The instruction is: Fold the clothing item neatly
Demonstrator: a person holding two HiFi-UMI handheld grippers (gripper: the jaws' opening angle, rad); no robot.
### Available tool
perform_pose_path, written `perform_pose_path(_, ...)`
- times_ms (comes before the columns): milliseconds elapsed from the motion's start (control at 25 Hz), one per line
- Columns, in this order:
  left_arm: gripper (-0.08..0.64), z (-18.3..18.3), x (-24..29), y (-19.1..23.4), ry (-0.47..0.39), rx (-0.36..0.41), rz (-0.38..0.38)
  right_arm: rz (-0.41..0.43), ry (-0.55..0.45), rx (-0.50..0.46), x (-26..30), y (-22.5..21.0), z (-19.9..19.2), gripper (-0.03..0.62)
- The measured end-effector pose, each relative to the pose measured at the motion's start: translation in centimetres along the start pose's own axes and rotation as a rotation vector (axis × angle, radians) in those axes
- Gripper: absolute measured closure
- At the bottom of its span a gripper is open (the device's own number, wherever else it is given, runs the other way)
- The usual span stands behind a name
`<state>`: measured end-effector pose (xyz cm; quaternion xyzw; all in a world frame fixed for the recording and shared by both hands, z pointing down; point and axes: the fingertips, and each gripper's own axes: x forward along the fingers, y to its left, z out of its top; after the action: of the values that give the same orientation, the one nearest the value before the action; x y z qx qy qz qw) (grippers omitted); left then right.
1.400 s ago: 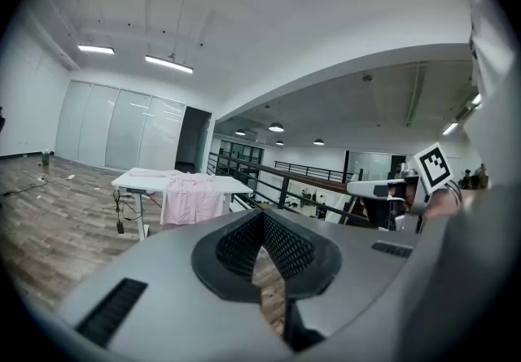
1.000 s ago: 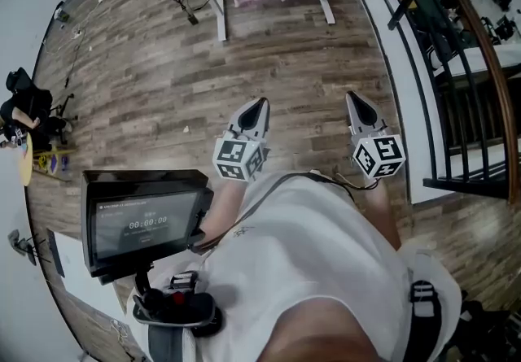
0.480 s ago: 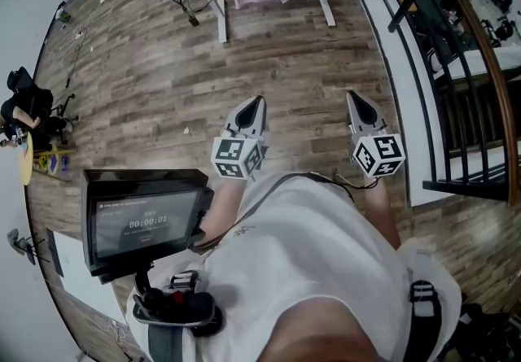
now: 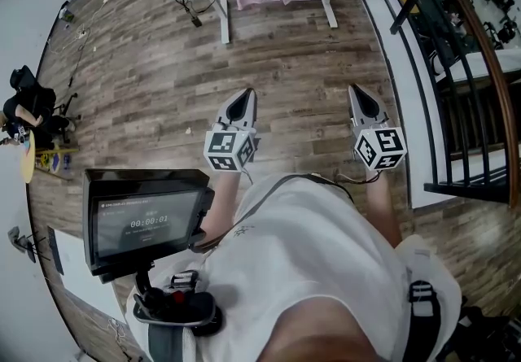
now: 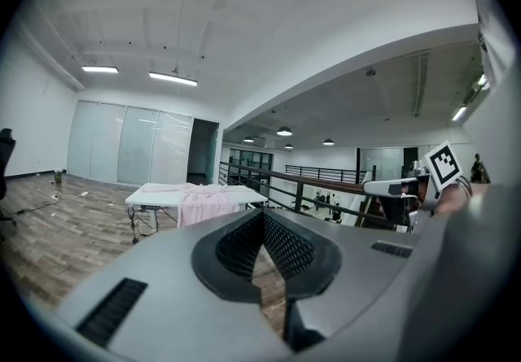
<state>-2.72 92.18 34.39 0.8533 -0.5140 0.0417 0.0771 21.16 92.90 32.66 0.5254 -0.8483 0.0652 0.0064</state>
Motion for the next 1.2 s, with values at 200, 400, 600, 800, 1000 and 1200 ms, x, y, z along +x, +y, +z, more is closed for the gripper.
perform_pose_path(200,0.557,0.6,-0.1,1.1,-0.012,-0.002,0.016,-0.016,-0.009,-0.011,0.0,-0.6,0.5,0.591)
perform_pose_path(400,0.557,1.0,0.0,1.8,-0.027,-0.027,0.034,-0.032,-0.015,-0.014,0.2,-1.3,0.8,0.591)
perform_pose_path(600,0.557,1.4,0.3,1.7,-0.038,-0.033,0.038,-0.023,-0.015,-0.028,0.7,-1.1,1.2,0.591)
perform_pose_path(800,0.557,1.7,0.4,1.4,-0.036,-0.029,0.04,-0.015,-0.009,-0.035,0.7,-1.0,1.5,0.591)
perform_pose_path(1000,0.557,2.0,0.5,1.2,-0.033,-0.031,0.045,-0.01,-0.002,-0.034,0.6,-1.3,1.9,0.591)
perform_pose_path(1200,0.557,2.6,0.8,0.8,-0.031,-0.034,0.052,0.001,0.003,-0.034,0.8,-1.6,2.7,0.591)
